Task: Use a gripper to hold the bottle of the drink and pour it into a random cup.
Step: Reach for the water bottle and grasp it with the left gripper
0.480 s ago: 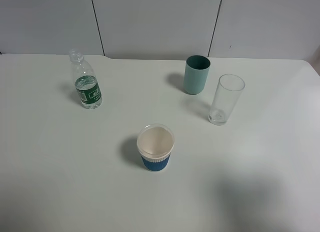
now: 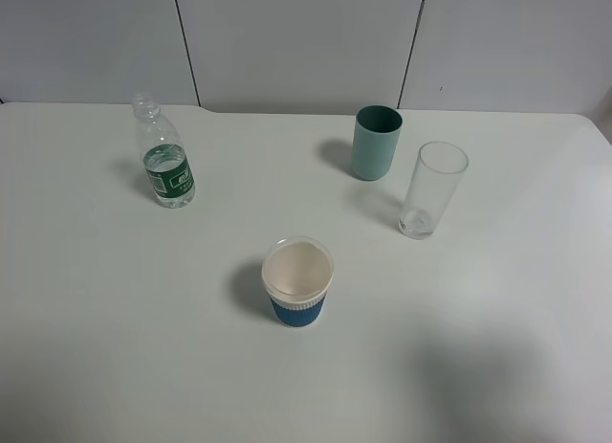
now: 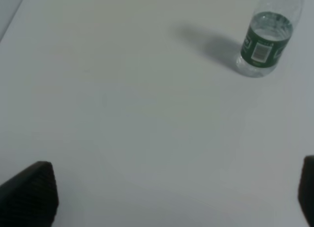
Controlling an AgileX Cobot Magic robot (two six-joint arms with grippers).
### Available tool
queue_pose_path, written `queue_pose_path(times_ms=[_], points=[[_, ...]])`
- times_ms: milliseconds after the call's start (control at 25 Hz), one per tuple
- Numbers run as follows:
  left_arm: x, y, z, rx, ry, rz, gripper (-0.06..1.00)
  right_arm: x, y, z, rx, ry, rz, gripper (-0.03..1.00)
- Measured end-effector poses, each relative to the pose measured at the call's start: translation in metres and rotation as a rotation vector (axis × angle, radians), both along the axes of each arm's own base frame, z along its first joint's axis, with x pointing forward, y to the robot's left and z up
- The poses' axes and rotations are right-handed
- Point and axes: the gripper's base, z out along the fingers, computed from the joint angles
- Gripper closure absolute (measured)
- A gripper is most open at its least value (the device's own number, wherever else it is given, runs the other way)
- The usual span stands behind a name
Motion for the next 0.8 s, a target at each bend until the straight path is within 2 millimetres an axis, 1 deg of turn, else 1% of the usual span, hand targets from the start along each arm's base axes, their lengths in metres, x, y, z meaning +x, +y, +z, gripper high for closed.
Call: queue_pose_path(times_ms=[800], points=[[0.0, 0.0, 0.0, 0.0, 0.0, 0.0, -0.05, 0.0, 0.0, 0.0, 0.0, 0.0, 0.0, 0.23]])
